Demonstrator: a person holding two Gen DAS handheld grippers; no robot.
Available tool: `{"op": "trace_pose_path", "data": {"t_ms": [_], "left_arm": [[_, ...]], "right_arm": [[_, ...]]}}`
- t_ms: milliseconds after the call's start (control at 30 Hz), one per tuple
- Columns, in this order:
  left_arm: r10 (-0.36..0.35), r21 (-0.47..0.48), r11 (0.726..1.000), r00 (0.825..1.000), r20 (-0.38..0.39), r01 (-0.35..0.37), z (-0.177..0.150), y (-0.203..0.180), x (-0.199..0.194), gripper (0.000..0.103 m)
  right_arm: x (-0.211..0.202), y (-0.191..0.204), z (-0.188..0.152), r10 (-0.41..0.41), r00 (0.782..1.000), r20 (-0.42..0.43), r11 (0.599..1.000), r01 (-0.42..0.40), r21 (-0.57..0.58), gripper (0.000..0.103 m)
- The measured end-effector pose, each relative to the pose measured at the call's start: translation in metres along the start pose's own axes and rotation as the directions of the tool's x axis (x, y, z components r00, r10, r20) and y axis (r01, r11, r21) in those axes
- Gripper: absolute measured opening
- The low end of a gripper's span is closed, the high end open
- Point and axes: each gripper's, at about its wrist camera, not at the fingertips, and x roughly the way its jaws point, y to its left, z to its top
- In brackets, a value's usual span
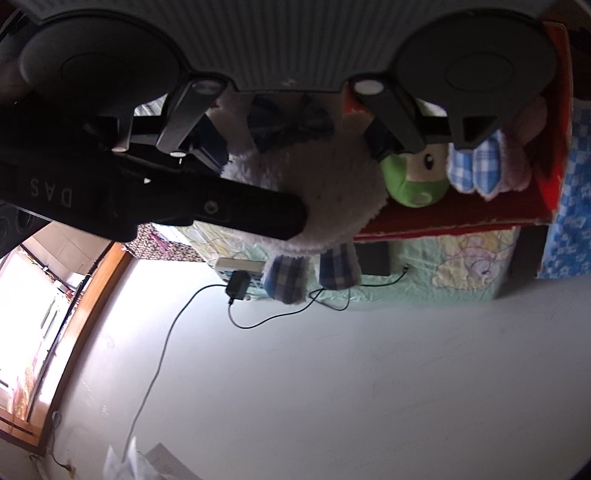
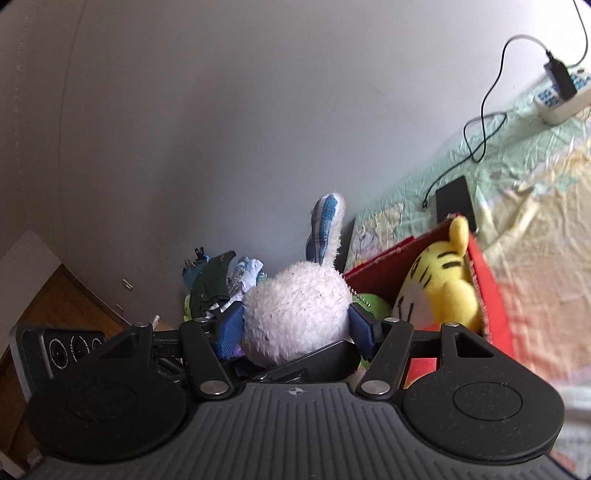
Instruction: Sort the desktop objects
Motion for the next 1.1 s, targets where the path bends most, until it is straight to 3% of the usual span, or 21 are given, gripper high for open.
{"op": "trace_pose_path", "data": {"t_ms": [467,867,1100], "left_arm": [[-0.003,-0.061,0.998,0.998,-0.069,-0.001,-0.001,0.037,0.033,0.077],[0.008,-0.063,0.998,0.992,-0.127,-0.016,-0.003,0.042,0.052,0.080],[0.002,-0.037,0.999,0.990,-0.139,-0.007,-0.006,0.037,0.056,0.094]], "right_arm": [[0.039,-0.016,-0.004,-0.059,0.996,-0.064,0.998,0.061,0.029,0.063],[0.049,-0.031,-0.006,-0.089,0.992,-0.091,0.993,0.096,0.074,0.064],[0.052,-0.038,-0.005,-0.085,0.992,-0.096,0.990,0.095,0.106,0.065]]}}
